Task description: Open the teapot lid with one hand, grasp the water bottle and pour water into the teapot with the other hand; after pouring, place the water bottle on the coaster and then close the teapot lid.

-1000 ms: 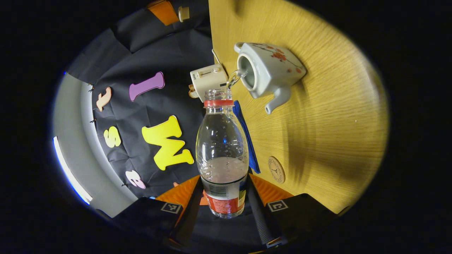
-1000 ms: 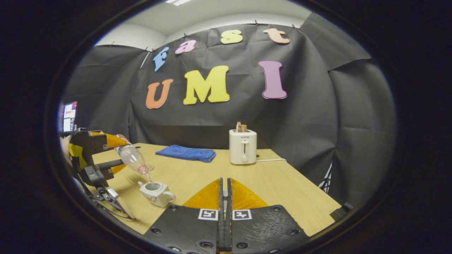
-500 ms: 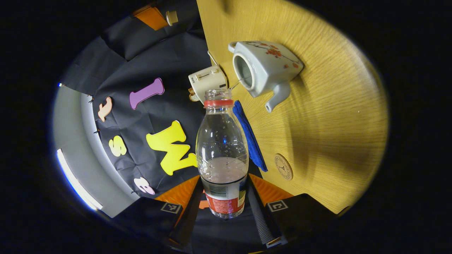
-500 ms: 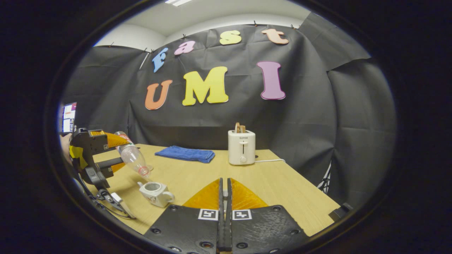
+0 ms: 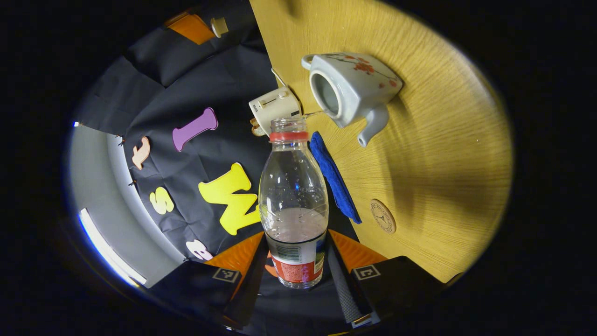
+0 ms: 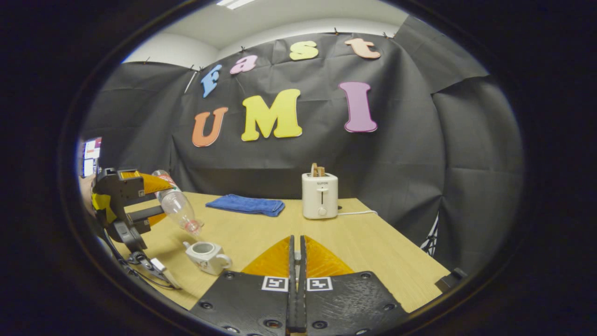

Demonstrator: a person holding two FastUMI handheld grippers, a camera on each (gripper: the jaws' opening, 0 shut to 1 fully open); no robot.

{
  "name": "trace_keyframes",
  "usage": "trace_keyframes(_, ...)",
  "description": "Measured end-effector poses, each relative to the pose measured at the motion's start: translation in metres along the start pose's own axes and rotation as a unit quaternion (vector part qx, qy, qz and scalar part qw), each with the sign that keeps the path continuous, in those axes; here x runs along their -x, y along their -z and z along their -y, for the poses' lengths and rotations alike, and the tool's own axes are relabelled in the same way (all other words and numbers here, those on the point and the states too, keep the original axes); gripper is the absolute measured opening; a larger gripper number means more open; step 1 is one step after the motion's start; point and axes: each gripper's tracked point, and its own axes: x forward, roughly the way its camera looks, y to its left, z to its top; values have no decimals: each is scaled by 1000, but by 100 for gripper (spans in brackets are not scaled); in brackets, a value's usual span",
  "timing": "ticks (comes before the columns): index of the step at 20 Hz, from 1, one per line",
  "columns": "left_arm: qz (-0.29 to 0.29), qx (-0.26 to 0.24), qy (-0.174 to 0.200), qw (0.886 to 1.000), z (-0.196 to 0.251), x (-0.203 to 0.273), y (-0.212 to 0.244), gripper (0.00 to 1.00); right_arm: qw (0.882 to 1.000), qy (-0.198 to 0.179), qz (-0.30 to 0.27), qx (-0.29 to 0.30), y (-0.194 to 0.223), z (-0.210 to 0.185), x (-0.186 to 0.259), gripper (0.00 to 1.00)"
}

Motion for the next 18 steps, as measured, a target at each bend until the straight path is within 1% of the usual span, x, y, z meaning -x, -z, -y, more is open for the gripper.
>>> trace_keyframes(8,-2,-10,-8,1000,-6,-1,-2,73,1000,2,1,-1,1,2,2,0)
trace_keyframes(18,2,-4,-12,1000,-9,-3,-3,73,1000,3,2,-2,-1,4,4,0)
